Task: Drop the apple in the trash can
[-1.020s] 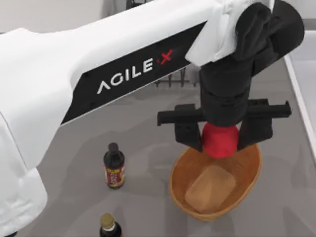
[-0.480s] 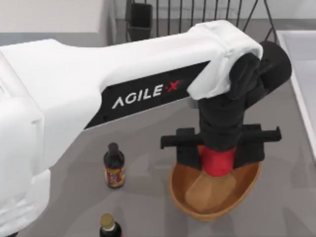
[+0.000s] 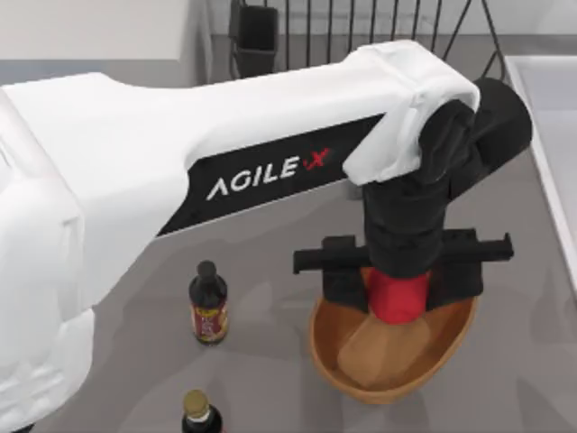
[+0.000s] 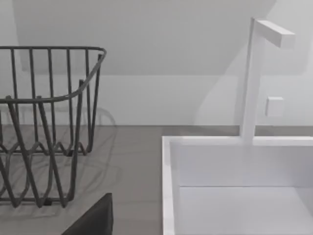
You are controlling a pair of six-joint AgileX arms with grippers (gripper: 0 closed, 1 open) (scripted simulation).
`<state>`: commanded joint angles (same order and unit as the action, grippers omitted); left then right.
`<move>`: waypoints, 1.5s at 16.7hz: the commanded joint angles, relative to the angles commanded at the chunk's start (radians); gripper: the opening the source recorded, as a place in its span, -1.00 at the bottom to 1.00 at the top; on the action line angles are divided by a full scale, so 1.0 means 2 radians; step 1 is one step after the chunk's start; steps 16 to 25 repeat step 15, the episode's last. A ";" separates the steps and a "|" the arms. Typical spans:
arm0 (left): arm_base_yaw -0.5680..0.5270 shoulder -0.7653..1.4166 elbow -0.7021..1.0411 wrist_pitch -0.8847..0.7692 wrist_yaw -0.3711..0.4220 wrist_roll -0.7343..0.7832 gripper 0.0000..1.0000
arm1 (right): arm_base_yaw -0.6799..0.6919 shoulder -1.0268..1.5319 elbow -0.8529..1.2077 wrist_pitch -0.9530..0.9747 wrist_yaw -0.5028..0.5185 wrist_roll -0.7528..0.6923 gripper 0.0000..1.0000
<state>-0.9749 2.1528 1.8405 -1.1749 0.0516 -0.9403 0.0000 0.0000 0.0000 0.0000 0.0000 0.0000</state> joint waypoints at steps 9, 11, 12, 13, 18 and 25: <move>0.000 0.000 0.000 0.000 0.000 0.000 0.96 | 0.000 0.000 0.000 0.000 0.000 0.000 1.00; 0.000 0.000 0.000 0.000 0.000 0.000 1.00 | 0.000 0.000 0.000 0.000 0.000 0.000 1.00; 0.000 0.000 0.000 0.000 0.000 0.000 1.00 | 0.000 0.000 0.000 0.000 0.000 0.000 1.00; 0.000 0.000 0.000 0.000 0.000 0.000 1.00 | 0.000 0.000 0.000 0.000 0.000 0.000 1.00; 0.000 0.000 0.000 0.000 0.000 0.000 1.00 | 0.000 0.000 0.000 0.000 0.000 0.000 1.00; 0.000 0.000 0.000 0.000 0.000 0.000 1.00 | 0.000 0.000 0.000 0.000 0.000 0.000 1.00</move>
